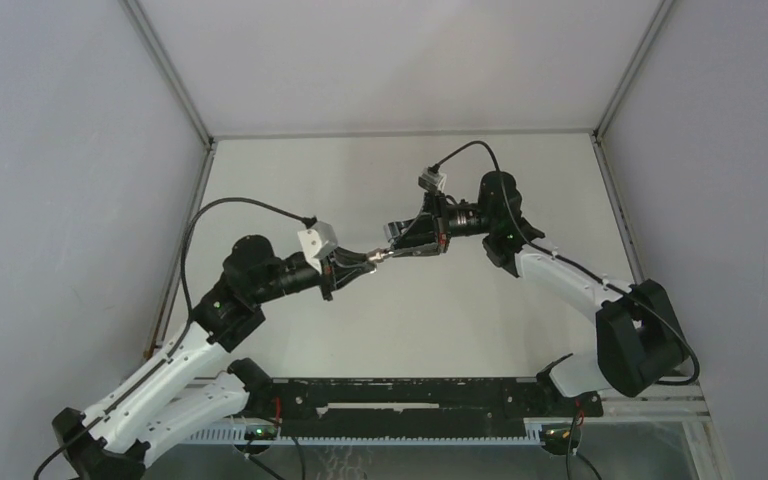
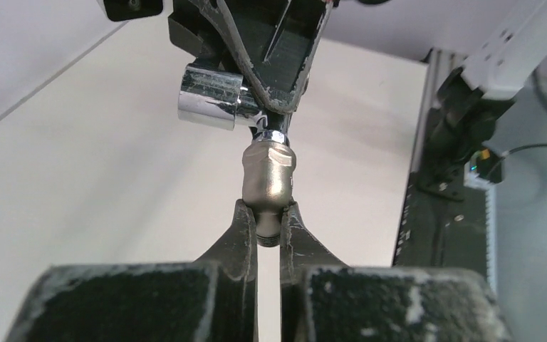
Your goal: Install the water faucets
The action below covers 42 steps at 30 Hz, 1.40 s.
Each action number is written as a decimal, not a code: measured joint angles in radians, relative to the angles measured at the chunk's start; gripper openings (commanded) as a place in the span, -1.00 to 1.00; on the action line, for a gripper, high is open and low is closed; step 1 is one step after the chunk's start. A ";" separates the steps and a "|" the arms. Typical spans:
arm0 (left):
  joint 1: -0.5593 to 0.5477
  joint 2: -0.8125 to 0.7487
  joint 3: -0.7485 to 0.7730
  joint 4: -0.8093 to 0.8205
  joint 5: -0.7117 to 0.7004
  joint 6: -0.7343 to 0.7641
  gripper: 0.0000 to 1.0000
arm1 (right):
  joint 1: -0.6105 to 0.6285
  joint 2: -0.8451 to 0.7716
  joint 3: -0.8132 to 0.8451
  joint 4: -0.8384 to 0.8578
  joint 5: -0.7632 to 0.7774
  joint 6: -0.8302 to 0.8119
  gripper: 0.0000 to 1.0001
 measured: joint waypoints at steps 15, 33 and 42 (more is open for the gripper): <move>-0.225 0.052 -0.008 -0.150 -0.437 0.345 -0.76 | -0.022 0.072 0.000 -0.239 0.019 -0.047 -1.00; -0.253 0.079 -0.034 -0.093 -0.477 0.392 -0.34 | 0.018 0.083 0.000 -0.195 0.020 0.029 -1.00; -0.253 0.073 -0.034 -0.088 -0.460 0.386 -1.00 | 0.019 0.083 0.004 -0.195 0.005 0.015 -1.00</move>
